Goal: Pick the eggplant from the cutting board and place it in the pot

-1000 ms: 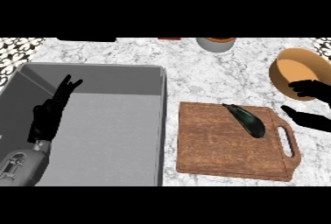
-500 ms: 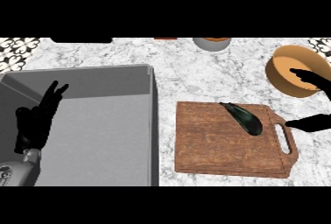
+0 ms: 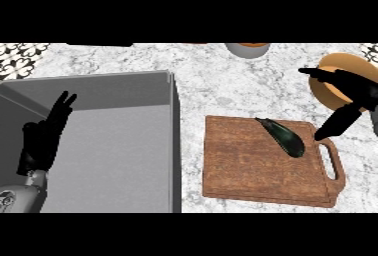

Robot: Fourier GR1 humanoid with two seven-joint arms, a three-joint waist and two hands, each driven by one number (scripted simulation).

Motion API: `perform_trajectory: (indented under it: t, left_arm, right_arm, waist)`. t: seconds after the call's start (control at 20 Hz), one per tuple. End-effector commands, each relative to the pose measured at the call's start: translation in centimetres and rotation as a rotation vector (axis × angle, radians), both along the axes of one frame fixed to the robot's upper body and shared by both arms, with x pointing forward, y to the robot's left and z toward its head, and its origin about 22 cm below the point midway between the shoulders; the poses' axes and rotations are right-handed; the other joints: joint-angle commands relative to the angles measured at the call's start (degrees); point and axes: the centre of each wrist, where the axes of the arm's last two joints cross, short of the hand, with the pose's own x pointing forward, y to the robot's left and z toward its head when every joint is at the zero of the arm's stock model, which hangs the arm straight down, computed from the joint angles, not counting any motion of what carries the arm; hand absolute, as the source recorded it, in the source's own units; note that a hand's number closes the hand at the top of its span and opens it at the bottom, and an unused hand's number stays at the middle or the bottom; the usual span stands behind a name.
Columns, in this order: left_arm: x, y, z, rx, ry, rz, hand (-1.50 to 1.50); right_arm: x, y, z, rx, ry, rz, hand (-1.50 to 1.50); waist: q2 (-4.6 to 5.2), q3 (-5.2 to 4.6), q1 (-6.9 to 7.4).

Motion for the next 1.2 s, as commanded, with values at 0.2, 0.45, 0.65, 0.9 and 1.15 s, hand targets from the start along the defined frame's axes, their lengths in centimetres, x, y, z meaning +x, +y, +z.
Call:
perform_trajectory:
  t: [0.2,0.45,0.65,0.9,1.15]
  left_arm:
    - [-1.1,0.0,-1.1,0.025,0.041,-0.002,0.00]
    - [-1.7,0.2,-0.7,0.008,0.040,0.009,0.00]
    - [-2.6,1.6,-0.5,0.011,0.037,0.021,0.00]
    - [-2.8,1.0,-1.3,0.022,0.040,0.018,0.00]
    - [-3.6,2.1,0.3,0.032,0.030,0.032,0.00]
  right_arm:
    - [3.1,6.0,-0.2,-0.265,0.365,0.127,-1.50]
    - [5.3,9.0,0.7,-0.286,0.488,0.167,-1.50]
    - [6.7,10.5,0.9,-0.302,0.534,0.189,-1.50]
    - [6.1,10.5,-2.5,-0.364,0.552,0.192,-1.50]
    - [5.3,11.9,-5.4,-0.421,0.570,0.201,-1.50]
  waist:
    - [0.84,-0.79,0.13]
    - [0.57,-0.72,-1.18]
    - [0.61,-0.69,-1.09]
    - [0.62,-0.67,-1.98]
    - [0.47,-0.64,-1.87]
